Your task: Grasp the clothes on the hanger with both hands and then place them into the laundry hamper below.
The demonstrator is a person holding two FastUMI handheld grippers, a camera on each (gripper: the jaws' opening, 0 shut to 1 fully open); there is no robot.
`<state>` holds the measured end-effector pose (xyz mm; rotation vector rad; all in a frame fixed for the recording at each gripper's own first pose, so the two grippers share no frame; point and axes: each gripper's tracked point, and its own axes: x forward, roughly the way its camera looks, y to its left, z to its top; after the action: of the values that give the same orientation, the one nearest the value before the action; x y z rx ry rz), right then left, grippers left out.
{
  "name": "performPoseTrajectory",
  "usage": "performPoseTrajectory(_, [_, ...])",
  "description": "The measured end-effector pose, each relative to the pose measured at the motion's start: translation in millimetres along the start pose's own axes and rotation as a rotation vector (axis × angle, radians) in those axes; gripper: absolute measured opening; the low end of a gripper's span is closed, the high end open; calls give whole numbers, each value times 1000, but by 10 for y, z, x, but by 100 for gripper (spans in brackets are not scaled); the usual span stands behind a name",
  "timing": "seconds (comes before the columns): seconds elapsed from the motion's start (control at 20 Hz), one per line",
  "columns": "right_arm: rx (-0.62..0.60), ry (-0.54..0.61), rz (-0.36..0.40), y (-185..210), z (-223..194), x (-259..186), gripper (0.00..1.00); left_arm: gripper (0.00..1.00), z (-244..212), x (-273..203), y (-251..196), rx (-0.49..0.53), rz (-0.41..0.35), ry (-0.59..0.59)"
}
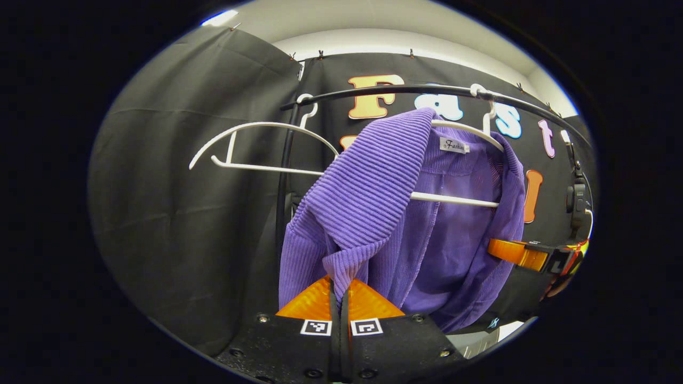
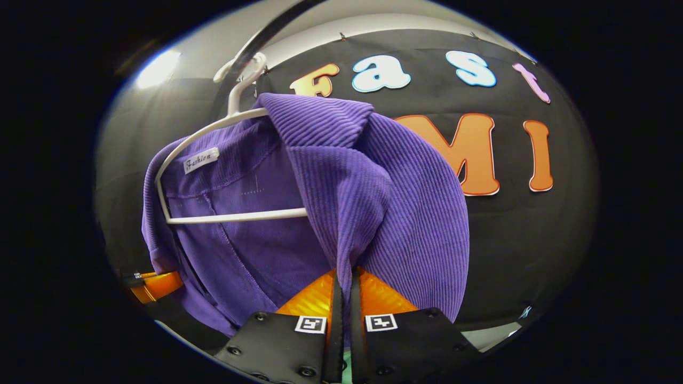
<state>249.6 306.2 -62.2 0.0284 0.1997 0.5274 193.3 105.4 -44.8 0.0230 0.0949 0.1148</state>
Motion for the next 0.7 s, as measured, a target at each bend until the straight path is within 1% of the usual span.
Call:
performPoseTrajectory(0.15, [78,53,62,-51,19,52,13,0,34,-16,42,-6,-38,14])
performPoseTrajectory(0.3, [203,117,142,-97,110,124,13,0,93,-53,73,-10,-70,25])
performPoseTrajectory(0.4, [253,126,161,-230,212,165,14,0,138,-95,133,-12,-82,30])
performPoseTrajectory(0.5, [284,125,192,-311,362,144,13,0,222,-148,229,-9,-76,25])
performPoseTrajectory(0.55, [315,137,223,-315,441,114,13,0,269,-178,302,-7,-63,22])
performPoseTrajectory(0.7, [403,141,291,-390,737,13,12,0,525,-308,453,-59,-34,-28])
